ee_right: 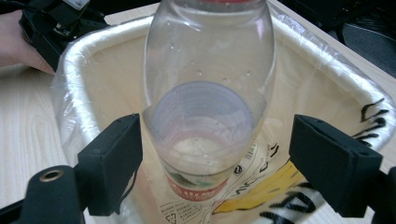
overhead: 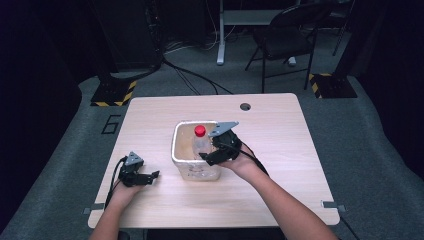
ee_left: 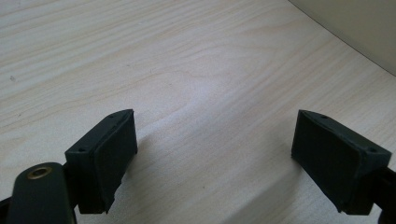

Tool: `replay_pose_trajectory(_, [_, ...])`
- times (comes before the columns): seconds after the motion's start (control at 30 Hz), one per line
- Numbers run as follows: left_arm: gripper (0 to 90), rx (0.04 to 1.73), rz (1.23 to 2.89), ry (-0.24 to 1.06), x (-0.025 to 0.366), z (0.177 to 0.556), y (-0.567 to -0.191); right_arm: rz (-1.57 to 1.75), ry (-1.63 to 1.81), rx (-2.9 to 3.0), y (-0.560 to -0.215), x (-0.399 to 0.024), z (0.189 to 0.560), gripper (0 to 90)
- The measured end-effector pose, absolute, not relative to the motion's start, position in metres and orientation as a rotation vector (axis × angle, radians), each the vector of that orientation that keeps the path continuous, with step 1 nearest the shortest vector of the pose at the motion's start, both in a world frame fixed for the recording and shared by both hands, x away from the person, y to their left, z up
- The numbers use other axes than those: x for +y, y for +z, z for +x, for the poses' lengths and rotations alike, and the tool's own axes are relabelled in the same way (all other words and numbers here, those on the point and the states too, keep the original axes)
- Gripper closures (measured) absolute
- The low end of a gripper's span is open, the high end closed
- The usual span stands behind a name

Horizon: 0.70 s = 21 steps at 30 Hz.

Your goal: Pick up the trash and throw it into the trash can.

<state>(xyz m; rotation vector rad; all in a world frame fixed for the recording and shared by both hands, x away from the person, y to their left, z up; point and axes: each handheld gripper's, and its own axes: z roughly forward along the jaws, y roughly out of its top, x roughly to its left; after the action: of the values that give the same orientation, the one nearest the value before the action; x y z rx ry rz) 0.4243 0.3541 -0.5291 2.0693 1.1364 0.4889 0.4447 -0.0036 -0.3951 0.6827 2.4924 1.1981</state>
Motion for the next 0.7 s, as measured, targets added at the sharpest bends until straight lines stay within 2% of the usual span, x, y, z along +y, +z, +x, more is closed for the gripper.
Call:
replay_pose_trajectory(0.37, [14.1,1.137,2.068,0.488,0.354,0.424,-0.529,0.678,1.234,2.457,-0.389,-0.026,0.433,15.6])
replay_pose_trajectory(0.7, [14.0,1.137,2.069,0.488,0.354,0.424,-0.529,0.734,1.277,2.375,-0.397,-0.067,0.424,16.9])
